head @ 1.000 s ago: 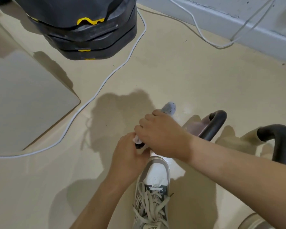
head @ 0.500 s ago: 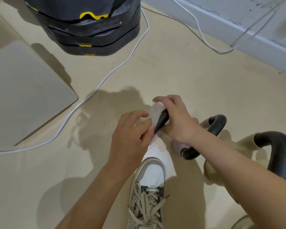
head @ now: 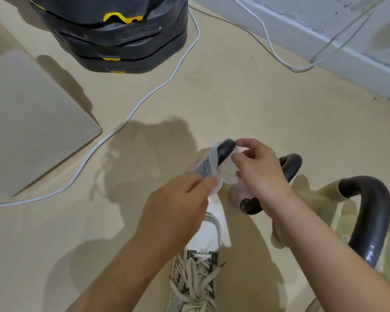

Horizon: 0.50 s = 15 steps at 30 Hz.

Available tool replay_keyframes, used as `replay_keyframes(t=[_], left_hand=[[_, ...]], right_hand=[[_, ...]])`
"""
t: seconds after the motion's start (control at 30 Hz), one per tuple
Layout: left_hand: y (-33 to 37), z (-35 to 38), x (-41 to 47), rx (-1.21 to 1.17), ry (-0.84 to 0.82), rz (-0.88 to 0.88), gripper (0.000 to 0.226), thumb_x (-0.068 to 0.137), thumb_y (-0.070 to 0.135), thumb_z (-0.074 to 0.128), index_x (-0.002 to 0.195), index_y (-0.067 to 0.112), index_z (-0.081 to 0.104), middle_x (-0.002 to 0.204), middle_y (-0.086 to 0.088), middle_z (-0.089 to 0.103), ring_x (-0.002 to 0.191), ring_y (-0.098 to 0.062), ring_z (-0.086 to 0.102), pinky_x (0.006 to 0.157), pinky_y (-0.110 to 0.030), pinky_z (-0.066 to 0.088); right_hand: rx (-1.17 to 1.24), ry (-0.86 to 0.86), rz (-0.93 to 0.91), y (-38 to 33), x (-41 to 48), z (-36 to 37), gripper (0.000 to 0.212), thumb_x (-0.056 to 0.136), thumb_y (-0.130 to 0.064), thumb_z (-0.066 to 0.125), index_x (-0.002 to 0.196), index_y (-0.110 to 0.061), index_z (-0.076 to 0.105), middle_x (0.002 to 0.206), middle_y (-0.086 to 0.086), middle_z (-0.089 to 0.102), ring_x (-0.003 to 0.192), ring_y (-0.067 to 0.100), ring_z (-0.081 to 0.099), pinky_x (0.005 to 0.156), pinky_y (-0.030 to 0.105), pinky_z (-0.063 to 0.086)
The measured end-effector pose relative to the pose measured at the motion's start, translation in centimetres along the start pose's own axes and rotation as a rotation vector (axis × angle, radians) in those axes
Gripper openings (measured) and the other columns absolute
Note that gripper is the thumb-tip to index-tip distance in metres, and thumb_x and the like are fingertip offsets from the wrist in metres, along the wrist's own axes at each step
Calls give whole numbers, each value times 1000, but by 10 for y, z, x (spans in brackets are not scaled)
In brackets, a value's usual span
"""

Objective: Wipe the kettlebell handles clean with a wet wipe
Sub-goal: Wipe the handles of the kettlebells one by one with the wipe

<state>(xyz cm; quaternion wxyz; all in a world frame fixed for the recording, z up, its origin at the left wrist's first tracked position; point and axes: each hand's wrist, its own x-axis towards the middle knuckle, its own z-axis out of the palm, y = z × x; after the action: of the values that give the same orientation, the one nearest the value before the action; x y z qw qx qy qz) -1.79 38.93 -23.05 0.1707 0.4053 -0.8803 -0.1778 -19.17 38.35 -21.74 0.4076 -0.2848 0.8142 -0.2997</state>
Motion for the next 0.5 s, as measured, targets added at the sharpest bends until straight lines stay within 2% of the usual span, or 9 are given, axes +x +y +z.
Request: replay_keyframes(t=[0.1, 0.17, 0.23, 0.27, 0.33, 0.37, 0.4, 0.47, 0.5], left_hand=[[-2, 16, 19, 74, -17, -193, 46, 81, 26, 65, 125, 16, 55, 97, -5, 59, 83, -23, 51, 53, -32, 47], [2, 30, 28, 102, -86, -225, 48, 85, 28, 59, 129, 11, 51, 87, -6, 58, 67, -24, 54, 45, -29, 39], [5, 41, 39, 258, -177, -187, 41, 82, 23, 63, 119, 6, 61, 67, -3, 53, 42, -20, 48, 38, -23, 24], [6, 44, 45, 347, -208, -184, 41, 76, 23, 69, 112, 6, 65, 60, -1, 51, 35, -17, 44, 38, -20, 19], [10, 42, 62, 430, -241, -172, 47, 61, 26, 80, 102, 6, 69, 53, 0, 51, 30, -17, 44, 40, -18, 11], [15, 37, 72, 447, -270, -166, 47, 61, 28, 79, 101, 6, 69, 54, 0, 54, 33, -18, 48, 42, -18, 8], [19, 32, 78, 431, -338, -186, 43, 72, 31, 73, 105, 6, 65, 62, -1, 60, 42, -20, 56, 42, -21, 7], [25, 38, 101, 393, -422, -192, 28, 96, 25, 48, 118, 8, 54, 91, -5, 68, 75, -24, 67, 45, -28, 21], [28, 47, 115, 338, -447, -193, 25, 98, 18, 43, 120, 10, 51, 102, -5, 67, 87, -24, 66, 51, -29, 29]], right_hand=[[-112, -34, -34, -9, 18, -6, 39, 92, -22, 49, 130, -22, 53, 105, 8, 60, 90, 24, 63, 82, 36, 52], [10, -193, 108, -17, 27, -8, 27, 95, -17, 45, 119, -16, 57, 97, 5, 59, 88, 23, 61, 83, 36, 55], [59, -284, 179, -21, 33, -9, 18, 94, -9, 43, 97, -6, 60, 86, 13, 55, 77, 25, 57, 75, 37, 55], [38, -278, 166, -19, 36, -10, 20, 92, -6, 42, 92, 4, 60, 84, 16, 54, 73, 26, 56, 75, 39, 57], [-6, -224, 130, -20, 40, -11, 27, 89, -2, 42, 97, 21, 55, 79, 24, 56, 71, 29, 58, 81, 45, 57], [-19, -202, 112, -20, 40, -11, 28, 89, 0, 42, 100, 22, 56, 79, 31, 60, 71, 31, 61, 83, 49, 57], [-29, -183, 102, -20, 39, -11, 28, 88, 1, 43, 99, 22, 58, 84, 36, 65, 73, 33, 66, 83, 51, 57], [-52, -156, 77, -16, 37, -12, 24, 87, 4, 44, 92, 15, 65, 85, 31, 69, 76, 35, 70, 81, 47, 59], [-60, -132, 70, -14, 38, -14, 24, 86, 6, 42, 89, 9, 67, 80, 26, 70, 73, 34, 69, 78, 43, 60]])
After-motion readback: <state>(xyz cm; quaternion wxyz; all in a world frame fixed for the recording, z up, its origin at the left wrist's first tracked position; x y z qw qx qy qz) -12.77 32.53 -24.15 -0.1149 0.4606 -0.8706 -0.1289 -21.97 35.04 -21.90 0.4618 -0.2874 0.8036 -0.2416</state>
